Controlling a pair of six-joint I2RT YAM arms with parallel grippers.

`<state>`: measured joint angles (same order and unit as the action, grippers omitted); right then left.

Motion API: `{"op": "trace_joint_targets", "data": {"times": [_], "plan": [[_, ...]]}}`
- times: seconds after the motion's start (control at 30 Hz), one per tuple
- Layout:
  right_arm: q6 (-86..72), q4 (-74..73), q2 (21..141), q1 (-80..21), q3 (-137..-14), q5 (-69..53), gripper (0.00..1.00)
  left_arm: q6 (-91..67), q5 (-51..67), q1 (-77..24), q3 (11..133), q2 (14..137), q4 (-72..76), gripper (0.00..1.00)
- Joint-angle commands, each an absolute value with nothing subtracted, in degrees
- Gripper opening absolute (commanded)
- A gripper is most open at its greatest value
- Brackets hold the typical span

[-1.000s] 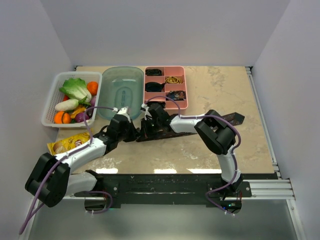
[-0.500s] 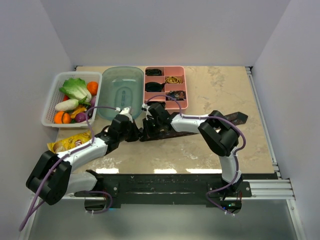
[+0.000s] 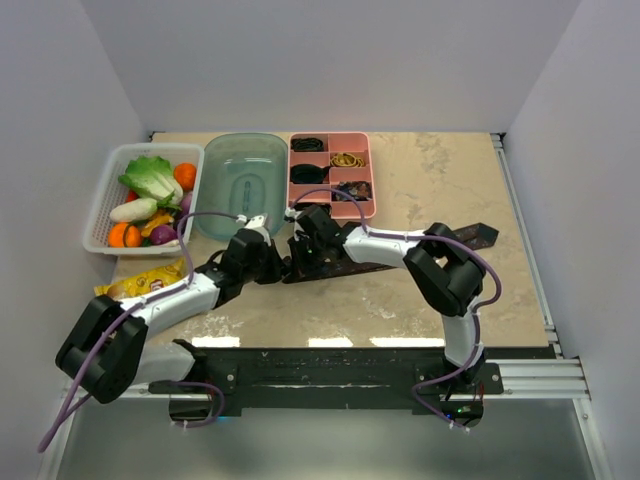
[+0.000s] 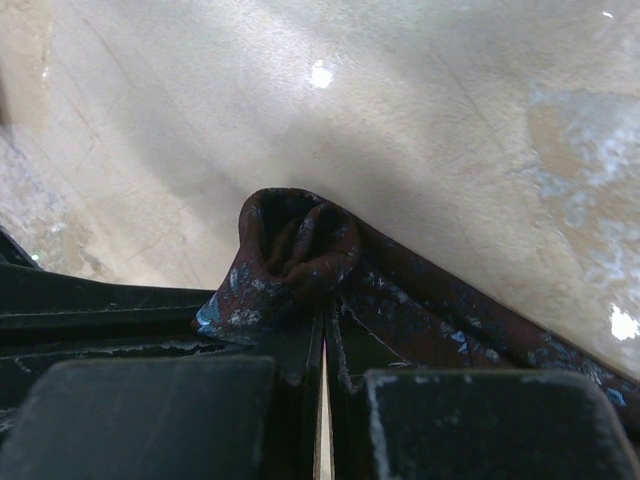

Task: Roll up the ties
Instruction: Roll the tie at the center of the board.

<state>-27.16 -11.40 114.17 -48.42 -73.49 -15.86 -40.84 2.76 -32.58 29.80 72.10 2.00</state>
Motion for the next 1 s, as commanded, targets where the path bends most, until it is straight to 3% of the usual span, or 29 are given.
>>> {"op": "trace_joint_targets", "data": {"times": [0.0, 0.97], "plan": [[-25.2, -13.6, 109.8, -49.0, -75.6, -13.3, 0.00, -40.0, 2.4, -33.7, 32.7, 73.2, 3.0, 0.00], [-20.7, -20.7, 104.0, -47.7, -74.1, -0.1, 0.00, -41.0, 4.3, -37.0, 40.3, 86.8, 2.3, 0.00]]}}
